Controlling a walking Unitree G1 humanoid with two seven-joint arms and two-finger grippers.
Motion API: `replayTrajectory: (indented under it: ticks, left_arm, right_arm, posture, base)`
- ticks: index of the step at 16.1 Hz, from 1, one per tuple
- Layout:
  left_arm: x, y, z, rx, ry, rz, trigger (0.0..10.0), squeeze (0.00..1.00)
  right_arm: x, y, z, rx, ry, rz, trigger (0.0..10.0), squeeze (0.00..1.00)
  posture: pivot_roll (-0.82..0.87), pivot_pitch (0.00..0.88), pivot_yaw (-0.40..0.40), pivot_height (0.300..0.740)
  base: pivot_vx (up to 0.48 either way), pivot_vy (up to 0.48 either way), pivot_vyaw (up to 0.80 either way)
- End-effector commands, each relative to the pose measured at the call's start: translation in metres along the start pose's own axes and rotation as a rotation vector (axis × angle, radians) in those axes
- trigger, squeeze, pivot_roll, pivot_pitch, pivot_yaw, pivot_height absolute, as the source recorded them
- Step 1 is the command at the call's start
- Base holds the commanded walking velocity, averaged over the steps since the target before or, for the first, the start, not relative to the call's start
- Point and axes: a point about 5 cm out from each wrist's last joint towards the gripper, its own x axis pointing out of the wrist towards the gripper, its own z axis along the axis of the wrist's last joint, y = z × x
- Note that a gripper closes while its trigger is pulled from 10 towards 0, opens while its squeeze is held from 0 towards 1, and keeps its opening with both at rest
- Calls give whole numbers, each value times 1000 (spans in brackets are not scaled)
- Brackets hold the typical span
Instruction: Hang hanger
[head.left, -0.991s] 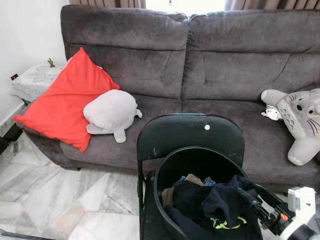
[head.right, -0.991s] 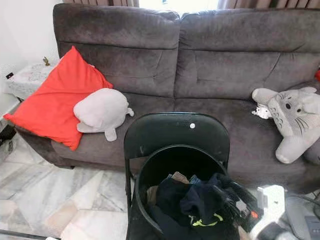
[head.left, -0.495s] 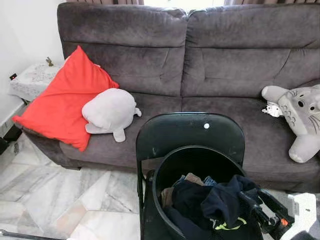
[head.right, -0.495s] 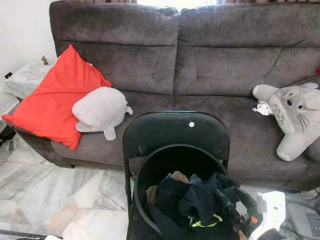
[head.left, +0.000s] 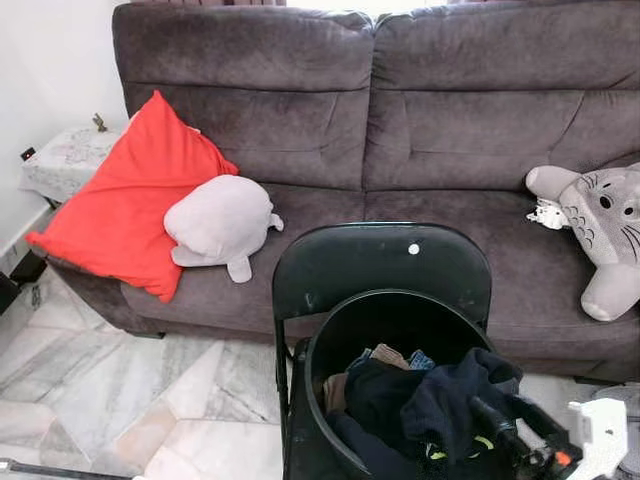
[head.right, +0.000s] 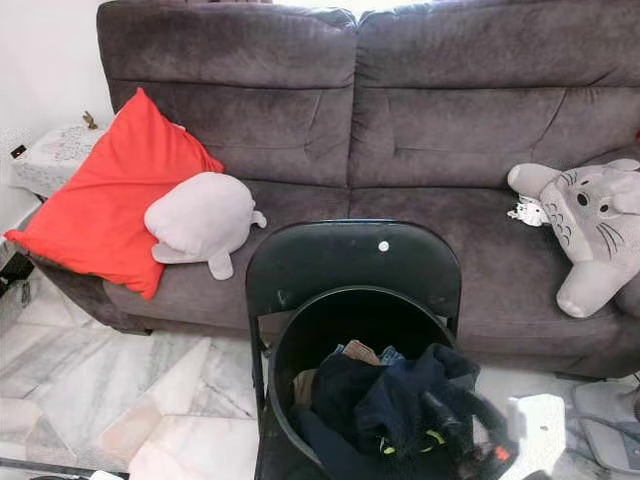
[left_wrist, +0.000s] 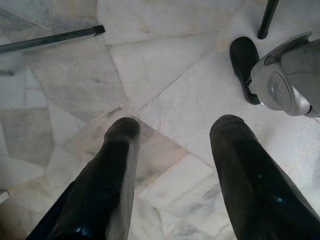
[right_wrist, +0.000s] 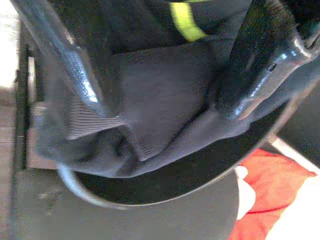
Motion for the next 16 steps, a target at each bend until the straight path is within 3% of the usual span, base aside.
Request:
replayTrajectory:
  ticks: [1, 4, 7, 9, 11, 16]
  left_arm:
    - [-2, 6, -8, 15, 32, 13, 10000, 0]
    - [-2, 6, -8, 17, 32, 10, 10000, 0]
    - [-2, 6, -8, 19, 32, 10, 10000, 0]
    - [-2, 6, -8, 20, 33, 11, 10000, 0]
    - [-2, 6, -8, 24, 34, 10, 10000, 0]
    - [-2, 5, -7, 22, 31, 11, 10000, 0]
  right_arm:
    - [1, 13, 3, 13, -16, 66, 10000, 0]
    - [0, 32, 1, 39, -20, 148, 10000, 0]
    - [-3, 35, -3, 22, -11, 111, 10000, 0]
    - [-6, 17, 6, -20, -81, -59, 10000, 0]
    - [-15, -10, 26, -25, -199, -276, 10000, 0]
    - [-11, -22, 17, 5, -150, -274, 10000, 0]
  posture:
    - [-101, 99, 93, 740]
    - [-103, 98, 92, 740]
    - [-102, 97, 92, 740]
    - [-106, 99, 92, 740]
    - [-115, 99, 91, 740]
    - [-102, 98, 87, 740]
  base:
    - [0, 0, 0]
    - [0, 0, 0]
    - [0, 0, 0]
    - [0, 0, 0]
    - [0, 0, 0]
    - [0, 0, 0]
